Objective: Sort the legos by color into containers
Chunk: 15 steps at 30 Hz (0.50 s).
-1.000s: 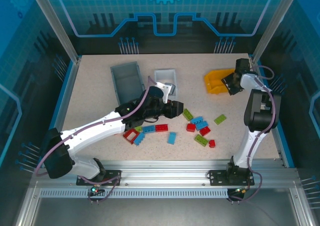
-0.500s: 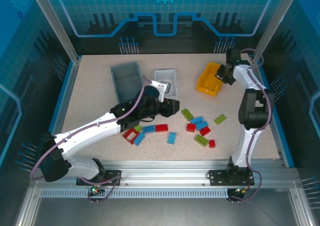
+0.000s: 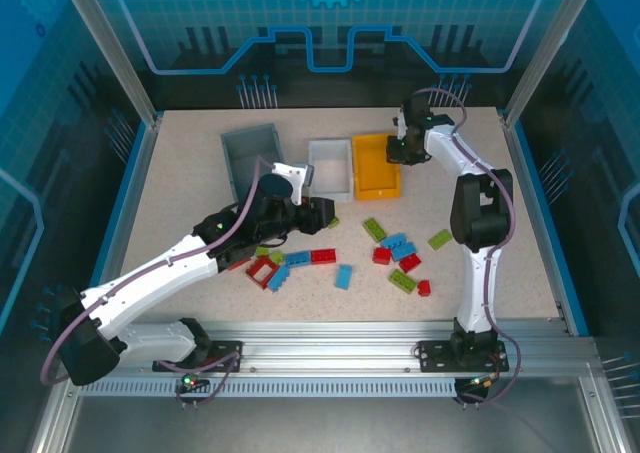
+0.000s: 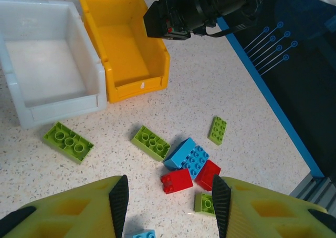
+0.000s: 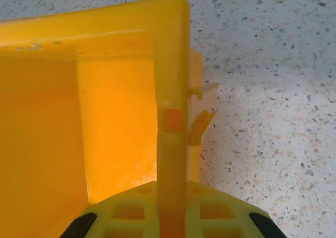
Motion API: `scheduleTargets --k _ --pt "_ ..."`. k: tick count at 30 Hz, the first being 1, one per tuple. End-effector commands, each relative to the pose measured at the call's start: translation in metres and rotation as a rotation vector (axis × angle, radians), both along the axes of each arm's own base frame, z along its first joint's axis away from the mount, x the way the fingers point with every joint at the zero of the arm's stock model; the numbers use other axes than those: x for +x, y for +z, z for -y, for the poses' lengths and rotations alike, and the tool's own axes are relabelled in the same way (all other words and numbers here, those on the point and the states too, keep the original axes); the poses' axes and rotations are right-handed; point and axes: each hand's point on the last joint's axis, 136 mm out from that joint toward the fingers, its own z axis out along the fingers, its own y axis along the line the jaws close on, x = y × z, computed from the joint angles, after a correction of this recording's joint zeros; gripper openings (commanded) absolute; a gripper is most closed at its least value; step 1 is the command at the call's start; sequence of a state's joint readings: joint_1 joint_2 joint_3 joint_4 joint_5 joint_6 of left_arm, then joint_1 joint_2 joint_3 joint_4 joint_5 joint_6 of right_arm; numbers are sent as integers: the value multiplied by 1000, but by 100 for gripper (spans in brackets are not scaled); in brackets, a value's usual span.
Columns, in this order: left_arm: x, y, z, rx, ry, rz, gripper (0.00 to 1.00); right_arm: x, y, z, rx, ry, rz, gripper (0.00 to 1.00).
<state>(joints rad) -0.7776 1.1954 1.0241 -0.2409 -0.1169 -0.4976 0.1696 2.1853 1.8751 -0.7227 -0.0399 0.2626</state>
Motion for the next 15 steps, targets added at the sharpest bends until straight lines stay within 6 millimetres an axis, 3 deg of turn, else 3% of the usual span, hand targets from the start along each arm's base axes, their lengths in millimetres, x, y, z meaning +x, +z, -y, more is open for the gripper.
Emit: scheduleTargets --k 1,10,15 --pt "0 -3 -9 10 29 -5 49 -6 -8 -11 18 86 -34 8" --pt "2 -5 -8 18 29 -4 49 -20 -10 -23 96 89 -86 10" --pt "2 -8 -8 21 32 -13 49 -23 -12 -25 105 69 -100 17"
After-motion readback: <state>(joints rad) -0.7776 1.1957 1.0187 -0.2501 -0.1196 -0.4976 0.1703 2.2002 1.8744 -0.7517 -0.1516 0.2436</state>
